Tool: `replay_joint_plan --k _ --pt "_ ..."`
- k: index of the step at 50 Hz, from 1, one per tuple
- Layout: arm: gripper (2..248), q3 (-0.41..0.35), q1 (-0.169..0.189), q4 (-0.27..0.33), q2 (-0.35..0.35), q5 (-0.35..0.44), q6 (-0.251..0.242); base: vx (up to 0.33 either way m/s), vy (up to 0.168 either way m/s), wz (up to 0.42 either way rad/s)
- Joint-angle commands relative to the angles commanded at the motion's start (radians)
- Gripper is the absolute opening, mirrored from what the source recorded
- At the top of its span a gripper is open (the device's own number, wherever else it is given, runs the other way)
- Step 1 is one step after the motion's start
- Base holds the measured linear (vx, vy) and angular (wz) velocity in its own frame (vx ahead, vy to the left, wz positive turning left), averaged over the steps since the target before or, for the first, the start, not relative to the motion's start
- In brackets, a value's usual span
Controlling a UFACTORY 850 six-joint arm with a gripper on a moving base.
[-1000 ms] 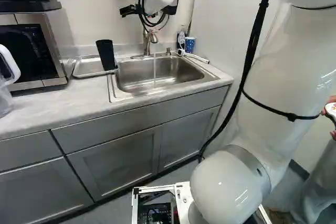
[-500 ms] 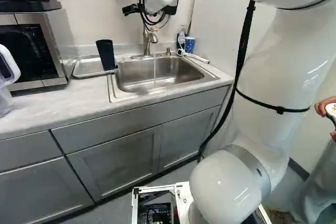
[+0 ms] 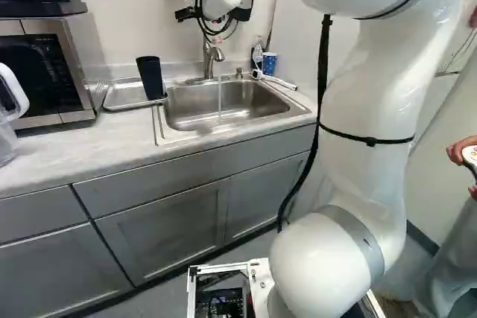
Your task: Rinse the cup and place it in the tray
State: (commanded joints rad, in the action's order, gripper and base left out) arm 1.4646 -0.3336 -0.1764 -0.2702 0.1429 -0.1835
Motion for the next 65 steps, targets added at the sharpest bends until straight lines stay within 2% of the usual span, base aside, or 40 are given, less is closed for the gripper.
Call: replay_joint_plan --k 19,65 --pt "247 0.11 -0.015 0.0 -0.095 0.0 0.0 0.0 0.0 0.0" --pt "247 0.136 -0.017 0.0 -0.117 0.0 0.0 0.0 0.0 0.0"
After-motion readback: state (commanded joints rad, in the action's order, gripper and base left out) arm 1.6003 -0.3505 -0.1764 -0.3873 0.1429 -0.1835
